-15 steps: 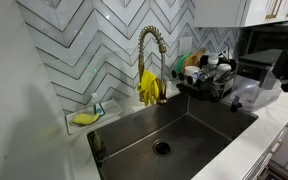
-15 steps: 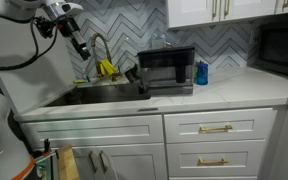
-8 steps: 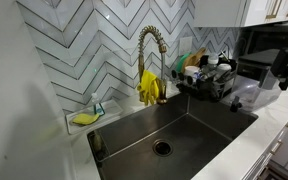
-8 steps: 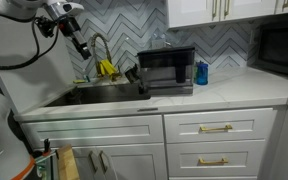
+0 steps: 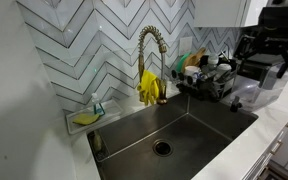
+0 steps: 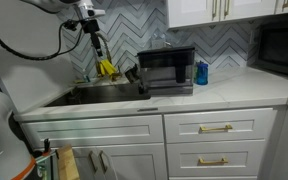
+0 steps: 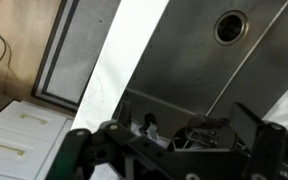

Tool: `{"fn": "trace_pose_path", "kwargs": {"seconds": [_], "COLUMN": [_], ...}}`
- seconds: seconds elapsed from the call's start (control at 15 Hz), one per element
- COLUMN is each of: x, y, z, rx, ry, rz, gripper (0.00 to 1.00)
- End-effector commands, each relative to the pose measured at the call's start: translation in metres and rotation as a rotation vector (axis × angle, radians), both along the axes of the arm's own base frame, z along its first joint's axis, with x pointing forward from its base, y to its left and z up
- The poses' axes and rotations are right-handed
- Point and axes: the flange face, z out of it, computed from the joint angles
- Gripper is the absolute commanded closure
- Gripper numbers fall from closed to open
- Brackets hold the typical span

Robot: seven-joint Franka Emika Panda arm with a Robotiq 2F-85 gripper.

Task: Move the clear mug on the dishrack backwards

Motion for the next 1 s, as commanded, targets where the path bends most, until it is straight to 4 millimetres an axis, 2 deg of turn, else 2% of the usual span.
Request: {"fn": "trace_pose_path", "kwargs": {"seconds": [0.0,0.2,0.27,0.4,0.67,0.93], "x": [0.053,0.086,0.069,0.079,0.076,0.113], "y": [0.023,0.041,0.028,0.029,0.029,0.04], "z": [-0.015,-0.028,-0.024,-0.032,-0.025,-0.049], "rx": [0.146,0.279,0.196,0.205,0.209,0.244], "ry": [0.082,0.117,0.086,0.101,0.088,0.109], "rz": [-0.104,-0.16,-0.12,-0.122,-0.118,-0.146], "gripper": [0.0,0.0,0.0,0.0,0.0,0.0]}}
